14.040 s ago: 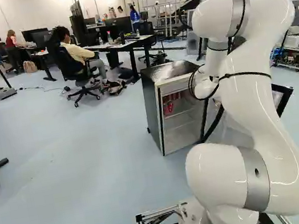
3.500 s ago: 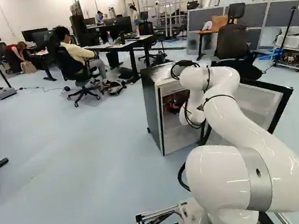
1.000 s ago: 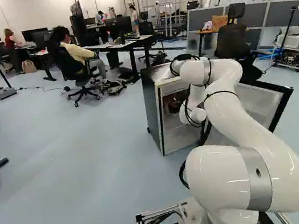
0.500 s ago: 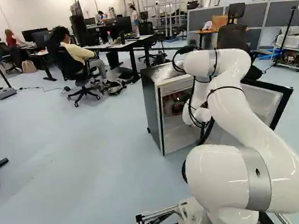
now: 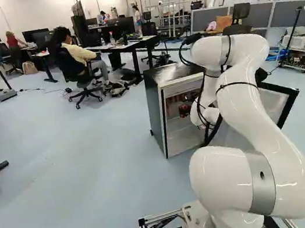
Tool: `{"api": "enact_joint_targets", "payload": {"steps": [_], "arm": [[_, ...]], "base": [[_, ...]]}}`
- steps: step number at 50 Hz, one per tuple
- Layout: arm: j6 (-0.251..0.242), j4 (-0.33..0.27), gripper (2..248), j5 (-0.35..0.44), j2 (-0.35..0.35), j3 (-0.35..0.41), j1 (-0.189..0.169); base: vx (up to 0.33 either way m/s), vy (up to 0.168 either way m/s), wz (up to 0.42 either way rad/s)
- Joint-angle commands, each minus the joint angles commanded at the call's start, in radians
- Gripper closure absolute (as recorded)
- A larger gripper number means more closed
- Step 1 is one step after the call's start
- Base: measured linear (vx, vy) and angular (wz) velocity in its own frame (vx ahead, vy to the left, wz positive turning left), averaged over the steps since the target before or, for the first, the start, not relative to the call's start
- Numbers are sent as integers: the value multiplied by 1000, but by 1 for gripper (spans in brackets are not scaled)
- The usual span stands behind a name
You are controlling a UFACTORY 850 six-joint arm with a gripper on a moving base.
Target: Grab a drink from the fridge
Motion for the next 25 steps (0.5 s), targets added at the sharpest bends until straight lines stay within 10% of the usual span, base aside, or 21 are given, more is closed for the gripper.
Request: {"api": "enact_joint_targets", "payload": {"steps": [25], "arm": [[0,0,155,0,150,177,-49]], "base": [[0,0,0]]}}
